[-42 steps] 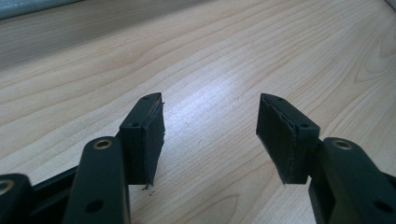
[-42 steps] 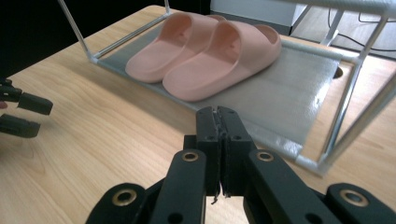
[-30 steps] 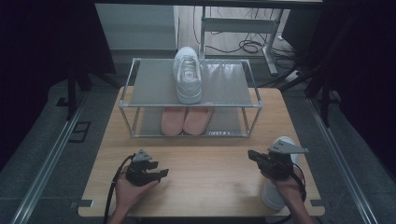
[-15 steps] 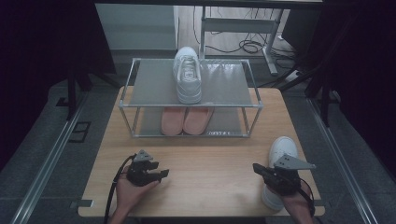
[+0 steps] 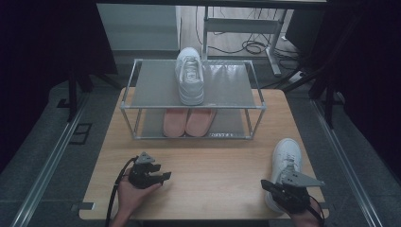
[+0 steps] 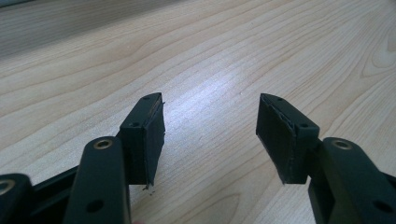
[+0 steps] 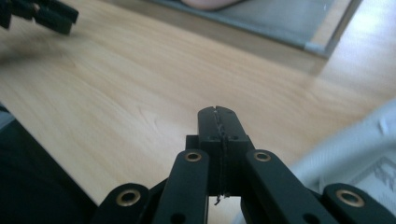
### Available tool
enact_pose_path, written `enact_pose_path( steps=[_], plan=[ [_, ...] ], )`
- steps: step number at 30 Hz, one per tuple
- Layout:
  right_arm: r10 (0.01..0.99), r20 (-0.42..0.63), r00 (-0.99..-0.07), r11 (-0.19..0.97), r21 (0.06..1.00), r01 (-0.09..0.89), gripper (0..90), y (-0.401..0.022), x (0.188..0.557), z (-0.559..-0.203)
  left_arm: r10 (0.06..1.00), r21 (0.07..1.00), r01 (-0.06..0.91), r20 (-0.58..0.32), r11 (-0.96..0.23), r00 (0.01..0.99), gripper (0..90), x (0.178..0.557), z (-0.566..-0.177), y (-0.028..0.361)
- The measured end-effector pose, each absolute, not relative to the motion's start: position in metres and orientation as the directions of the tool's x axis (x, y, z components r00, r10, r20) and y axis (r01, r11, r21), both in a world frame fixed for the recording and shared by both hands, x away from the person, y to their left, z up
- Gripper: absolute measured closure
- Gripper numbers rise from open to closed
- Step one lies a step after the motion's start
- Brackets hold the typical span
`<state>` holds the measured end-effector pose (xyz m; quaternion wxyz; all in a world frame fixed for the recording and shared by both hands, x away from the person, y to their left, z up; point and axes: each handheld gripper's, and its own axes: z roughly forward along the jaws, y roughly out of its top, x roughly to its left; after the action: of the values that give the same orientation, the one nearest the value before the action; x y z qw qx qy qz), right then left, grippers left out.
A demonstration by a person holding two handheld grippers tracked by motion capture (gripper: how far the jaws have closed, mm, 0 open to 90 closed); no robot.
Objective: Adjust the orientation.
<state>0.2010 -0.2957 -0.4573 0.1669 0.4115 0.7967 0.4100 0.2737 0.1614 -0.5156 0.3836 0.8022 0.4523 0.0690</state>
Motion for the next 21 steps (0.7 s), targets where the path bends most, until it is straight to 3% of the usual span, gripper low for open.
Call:
enact_pose_path(
  steps=[6,21],
  plan=[
    [0.808,0.036,-0.588,0.359,0.761,0.54,90.0,-0.302,0.187,-0.468,0.779,0.671,0.678,-0.238,-0.301,0.581,42.2,0.275,-0.518,0.16],
    [0.821,0.056,-0.568,0.332,0.762,0.556,90.0,-0.32,0.18,-0.473,0.779,0.669,0.682,-0.243,-0.297,0.578,42.2,0.275,-0.519,0.16]
  ],
)
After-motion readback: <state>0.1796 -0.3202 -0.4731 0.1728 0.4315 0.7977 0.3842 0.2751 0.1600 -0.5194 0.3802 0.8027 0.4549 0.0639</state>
